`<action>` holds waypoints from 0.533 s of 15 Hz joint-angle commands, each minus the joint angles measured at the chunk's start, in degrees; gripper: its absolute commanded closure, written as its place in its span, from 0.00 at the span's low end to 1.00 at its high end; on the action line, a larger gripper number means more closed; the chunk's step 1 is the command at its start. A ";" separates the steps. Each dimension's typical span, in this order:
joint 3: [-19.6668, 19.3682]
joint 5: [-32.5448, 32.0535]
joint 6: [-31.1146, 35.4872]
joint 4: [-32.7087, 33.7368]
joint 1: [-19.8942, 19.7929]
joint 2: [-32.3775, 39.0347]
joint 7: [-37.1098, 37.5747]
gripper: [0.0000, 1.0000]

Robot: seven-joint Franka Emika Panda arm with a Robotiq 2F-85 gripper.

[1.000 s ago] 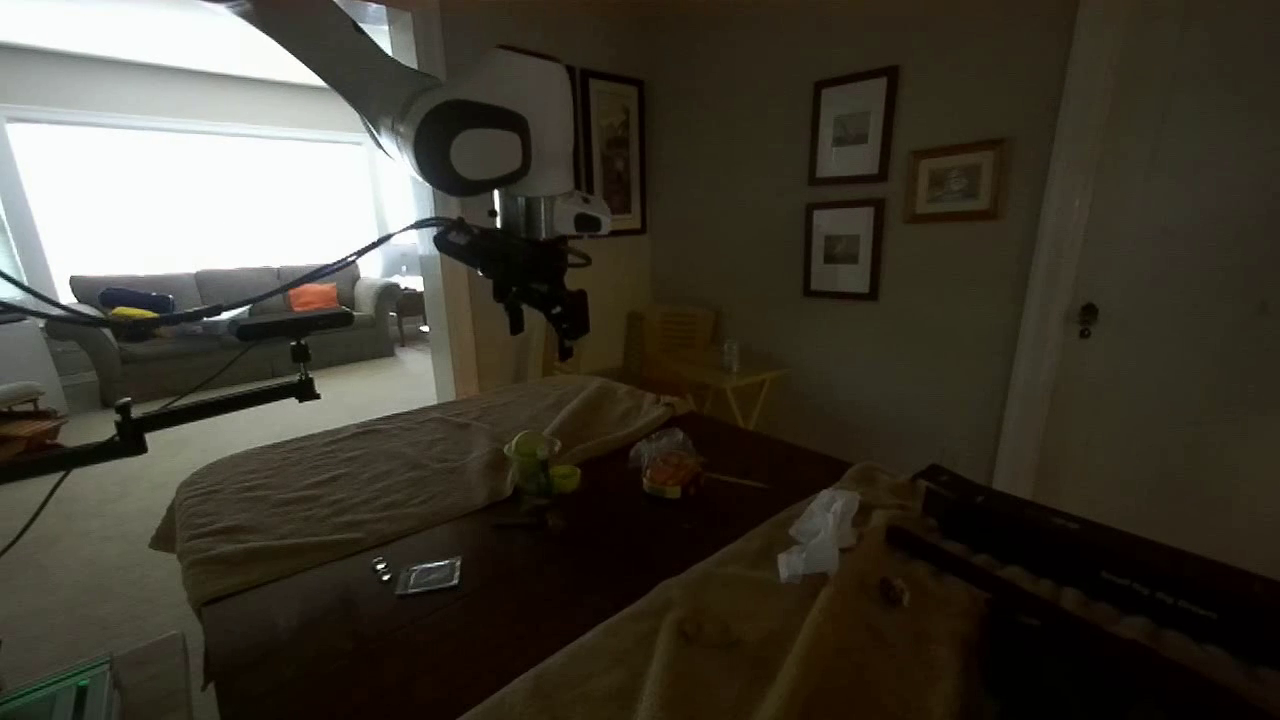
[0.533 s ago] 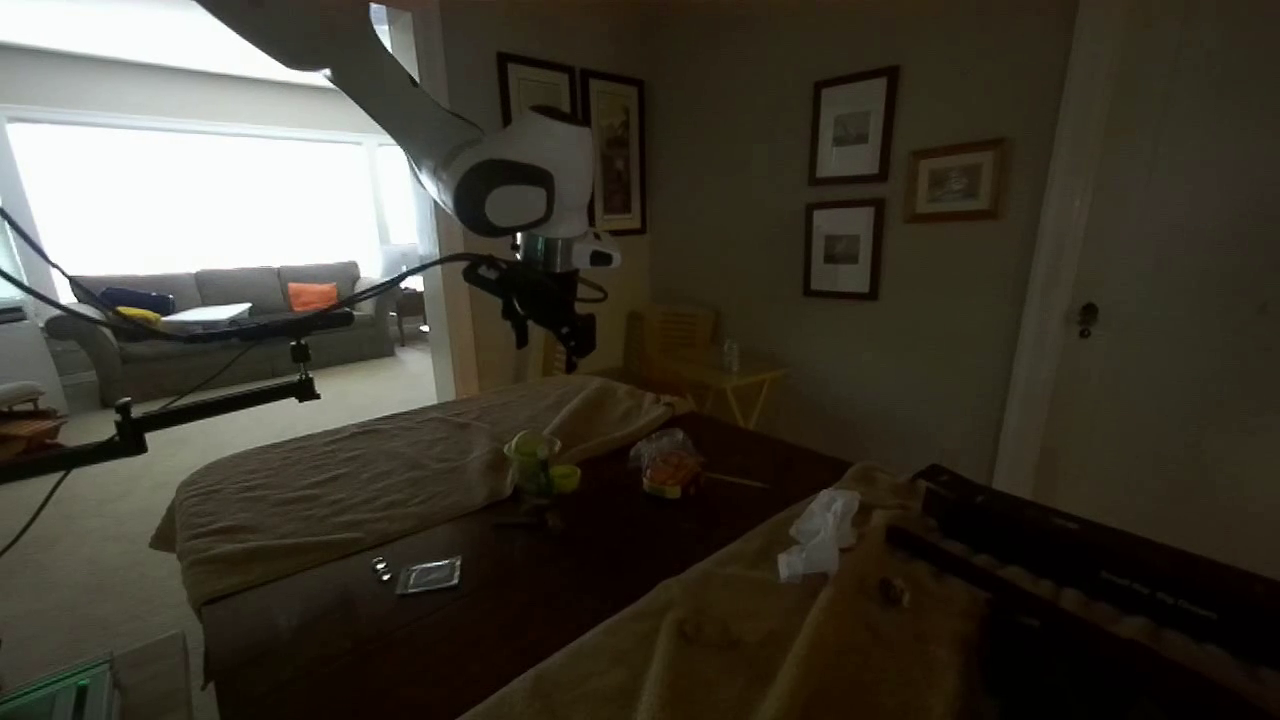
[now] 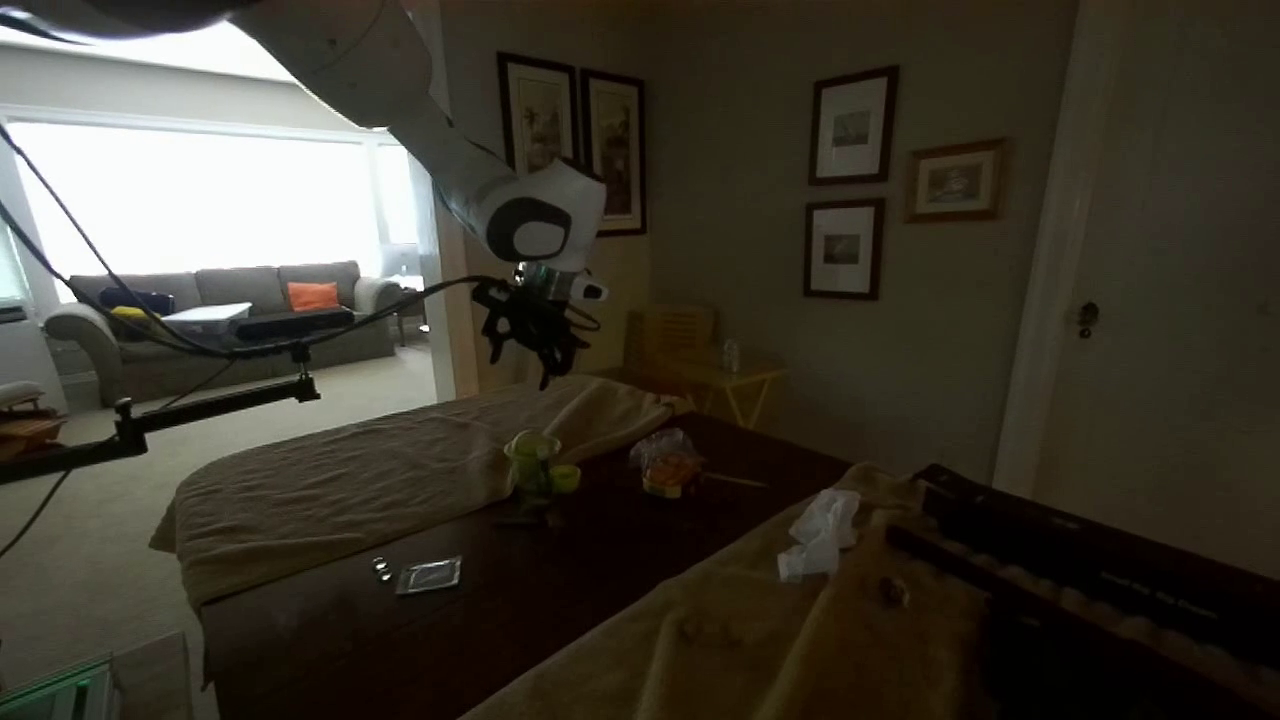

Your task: Remove the tennis ball from the clear cup and use the napkin to wipe the table then move the toy car to the right.

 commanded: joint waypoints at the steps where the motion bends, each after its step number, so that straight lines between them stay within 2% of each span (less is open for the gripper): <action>1: 1.47 -1.45 -6.26 2.47 -1.13 1.62 -1.43 0.00; 5: 0.49 -3.17 -7.67 2.51 -0.49 2.16 1.05 0.00; 6: 1.51 -0.05 -8.63 2.55 -1.86 1.78 -0.98 0.00; 7: 1.04 -1.36 -5.96 0.65 -0.95 1.26 -0.22 0.00; 8: 1.15 -1.27 -6.28 0.74 -1.19 1.25 -0.26 0.00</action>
